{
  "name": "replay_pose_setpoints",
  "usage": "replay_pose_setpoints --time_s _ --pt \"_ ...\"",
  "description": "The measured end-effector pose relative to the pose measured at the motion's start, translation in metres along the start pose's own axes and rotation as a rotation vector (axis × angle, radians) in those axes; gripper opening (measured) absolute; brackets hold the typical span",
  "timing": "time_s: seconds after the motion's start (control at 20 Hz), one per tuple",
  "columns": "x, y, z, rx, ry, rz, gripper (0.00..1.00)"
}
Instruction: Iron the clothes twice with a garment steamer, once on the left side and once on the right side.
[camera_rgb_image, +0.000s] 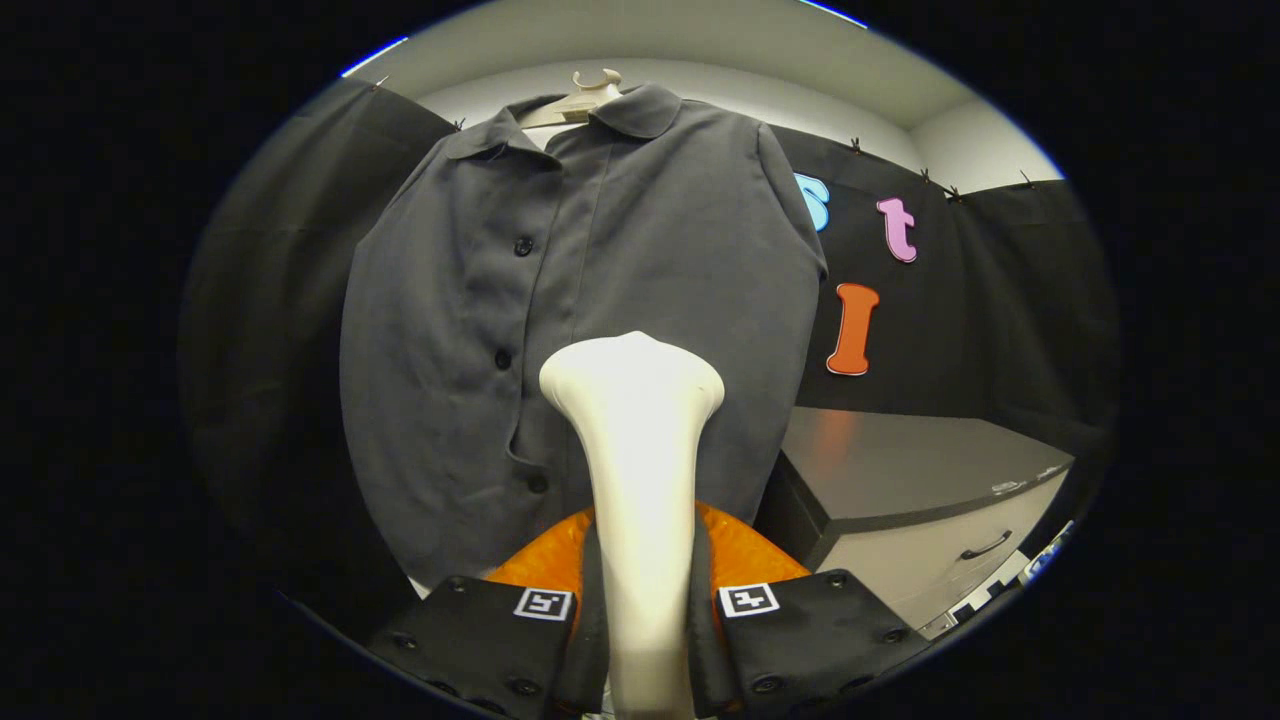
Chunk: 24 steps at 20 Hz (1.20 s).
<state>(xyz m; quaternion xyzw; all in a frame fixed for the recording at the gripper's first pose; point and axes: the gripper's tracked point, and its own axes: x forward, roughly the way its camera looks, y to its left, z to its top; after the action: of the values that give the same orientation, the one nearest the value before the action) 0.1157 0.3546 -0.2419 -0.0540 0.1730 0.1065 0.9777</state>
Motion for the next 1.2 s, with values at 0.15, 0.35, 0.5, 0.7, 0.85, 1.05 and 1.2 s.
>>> replay_pose_setpoints --time_s 0.15,0.35,0.5,0.7,0.85,1.05,1.2 --pt "-0.005 0.002 -0.022 -0.006 0.04 0.006 0.4" --pt "-0.009 0.005 -0.051 -0.008 0.097 0.014 0.4" --pt "-0.016 0.004 -0.074 -0.004 0.143 0.019 0.4" --pt "-0.015 0.007 -0.096 -0.018 0.195 0.025 0.4" --pt "-0.016 0.009 -0.11 -0.018 0.233 0.03 0.4" --pt "-0.023 0.008 -0.113 -0.01 0.242 0.021 0.4" --pt "-0.031 0.006 -0.087 0.016 0.165 0.013 0.4"
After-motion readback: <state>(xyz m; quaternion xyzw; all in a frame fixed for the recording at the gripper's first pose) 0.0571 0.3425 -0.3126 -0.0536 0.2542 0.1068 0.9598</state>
